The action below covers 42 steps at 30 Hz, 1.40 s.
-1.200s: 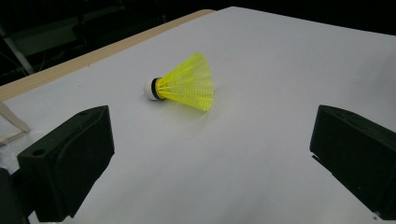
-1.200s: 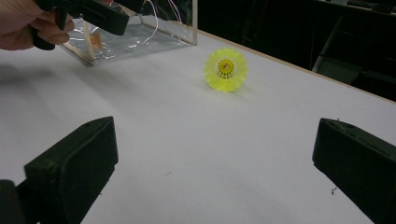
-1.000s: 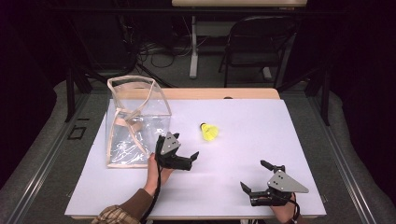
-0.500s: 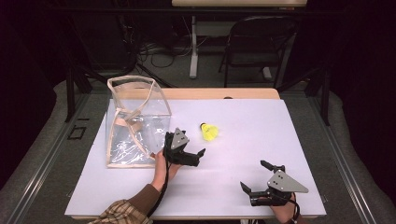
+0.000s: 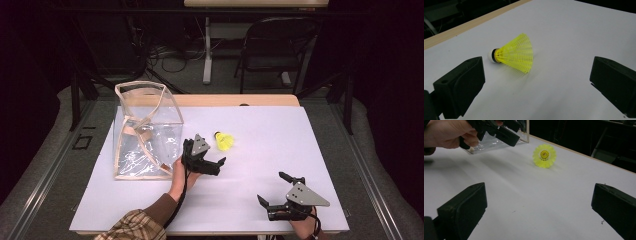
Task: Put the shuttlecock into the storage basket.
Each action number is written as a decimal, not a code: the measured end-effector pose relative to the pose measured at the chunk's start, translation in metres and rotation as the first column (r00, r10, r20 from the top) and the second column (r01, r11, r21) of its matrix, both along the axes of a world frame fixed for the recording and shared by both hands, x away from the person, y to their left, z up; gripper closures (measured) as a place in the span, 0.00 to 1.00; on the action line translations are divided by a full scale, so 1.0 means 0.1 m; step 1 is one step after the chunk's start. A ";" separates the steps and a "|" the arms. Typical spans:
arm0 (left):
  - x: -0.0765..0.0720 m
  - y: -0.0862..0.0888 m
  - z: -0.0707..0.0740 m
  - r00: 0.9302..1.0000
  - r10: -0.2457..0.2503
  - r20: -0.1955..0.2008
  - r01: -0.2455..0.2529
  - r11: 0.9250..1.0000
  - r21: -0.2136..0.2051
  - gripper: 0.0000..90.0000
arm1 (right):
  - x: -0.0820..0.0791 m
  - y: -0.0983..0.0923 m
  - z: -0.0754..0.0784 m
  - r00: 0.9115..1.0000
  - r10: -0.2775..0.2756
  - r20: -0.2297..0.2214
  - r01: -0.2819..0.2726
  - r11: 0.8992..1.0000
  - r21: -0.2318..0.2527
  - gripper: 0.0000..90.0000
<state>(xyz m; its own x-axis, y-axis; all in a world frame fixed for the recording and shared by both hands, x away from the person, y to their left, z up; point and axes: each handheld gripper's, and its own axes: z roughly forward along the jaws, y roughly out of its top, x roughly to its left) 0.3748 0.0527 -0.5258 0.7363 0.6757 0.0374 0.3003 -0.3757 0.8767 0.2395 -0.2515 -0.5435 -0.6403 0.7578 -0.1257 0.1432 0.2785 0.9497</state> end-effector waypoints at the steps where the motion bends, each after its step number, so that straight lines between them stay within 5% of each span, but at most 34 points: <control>1: 0.01 -0.01 0.00 1.000 0.004 -0.001 -0.004 1.000 0.004 0.00 | 0.00 0.00 0.00 1.000 0.001 -0.004 -0.001 1.000 -0.001 0.00; 28: 0.30 -0.24 0.05 0.999 0.053 0.002 -0.053 0.997 0.058 0.00 | 0.01 -0.01 -0.01 1.000 0.005 -0.009 -0.005 1.000 0.001 0.00; 42: 0.48 -0.37 -0.03 0.997 0.078 0.015 -0.080 0.987 0.138 0.31 | 0.02 -0.01 -0.02 1.000 0.006 -0.016 -0.006 1.000 0.002 0.00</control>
<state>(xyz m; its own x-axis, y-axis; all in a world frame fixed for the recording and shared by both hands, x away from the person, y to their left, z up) 0.4227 0.0161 -0.5288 0.6800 0.7195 0.1413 0.3260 -0.4692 0.8207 0.2415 -0.2522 -0.5450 -0.6467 0.7542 -0.1138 0.1570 0.2776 0.9478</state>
